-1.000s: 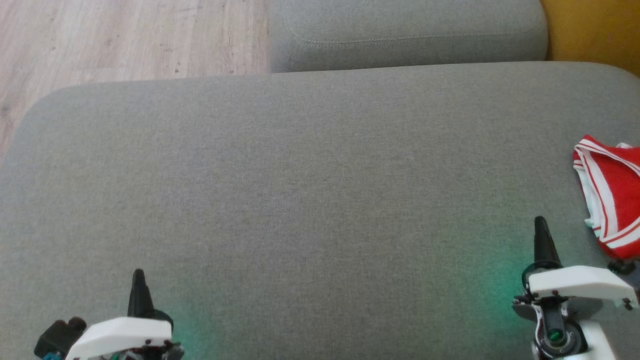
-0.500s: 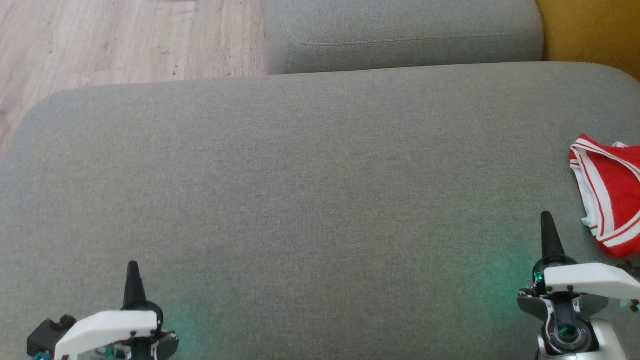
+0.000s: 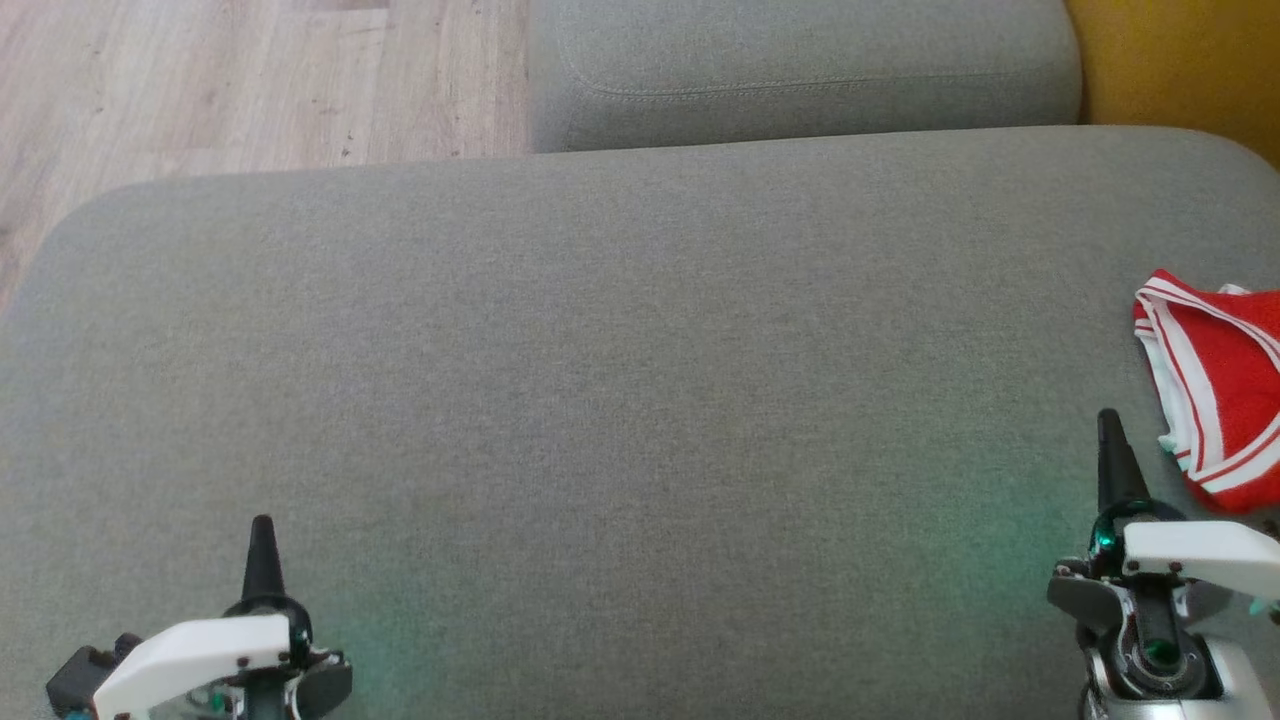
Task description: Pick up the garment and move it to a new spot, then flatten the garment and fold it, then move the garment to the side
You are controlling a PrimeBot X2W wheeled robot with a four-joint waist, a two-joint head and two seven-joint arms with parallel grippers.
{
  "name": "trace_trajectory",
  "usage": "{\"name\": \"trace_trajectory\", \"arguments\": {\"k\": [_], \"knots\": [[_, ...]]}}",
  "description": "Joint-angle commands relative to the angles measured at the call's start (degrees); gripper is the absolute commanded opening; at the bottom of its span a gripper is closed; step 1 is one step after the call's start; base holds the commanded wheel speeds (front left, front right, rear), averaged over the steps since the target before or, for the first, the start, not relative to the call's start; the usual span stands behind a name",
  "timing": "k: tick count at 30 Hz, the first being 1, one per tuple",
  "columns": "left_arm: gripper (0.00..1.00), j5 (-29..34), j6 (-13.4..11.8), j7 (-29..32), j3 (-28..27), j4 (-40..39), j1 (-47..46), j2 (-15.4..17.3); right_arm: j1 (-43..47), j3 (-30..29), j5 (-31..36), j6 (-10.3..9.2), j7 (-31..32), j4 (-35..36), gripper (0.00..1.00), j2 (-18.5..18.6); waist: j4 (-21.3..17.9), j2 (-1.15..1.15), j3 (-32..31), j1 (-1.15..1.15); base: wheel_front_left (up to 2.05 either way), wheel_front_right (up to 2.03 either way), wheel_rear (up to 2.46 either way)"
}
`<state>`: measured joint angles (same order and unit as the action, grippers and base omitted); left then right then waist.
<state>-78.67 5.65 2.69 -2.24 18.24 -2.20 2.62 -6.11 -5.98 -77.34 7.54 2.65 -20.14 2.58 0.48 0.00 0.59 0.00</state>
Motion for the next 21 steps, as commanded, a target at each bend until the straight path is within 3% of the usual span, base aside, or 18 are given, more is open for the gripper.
{"name": "trace_trajectory", "arguments": {"k": [1, 21], "knots": [[0.00, -1.3, 0.6, 0.5, -2.3, -2.1, -3.3, 0.2, -0.6, 0.8, -1.5, -0.05, 0.6, 2.6, 0.00, 0.3, 0.0, 0.00, 0.0, 0.00, 0.00, 0.00, 0.00], [0.00, -13.5, 1.8, 3.8, -4.3, -4.2, -4.0, 0.3, -0.1, -0.5, -14.8, -0.05, 3.8, 6.1, 0.00, 0.3, -0.5, 0.00, -0.4, 0.00, 0.00, 0.00, 0.00]]}}
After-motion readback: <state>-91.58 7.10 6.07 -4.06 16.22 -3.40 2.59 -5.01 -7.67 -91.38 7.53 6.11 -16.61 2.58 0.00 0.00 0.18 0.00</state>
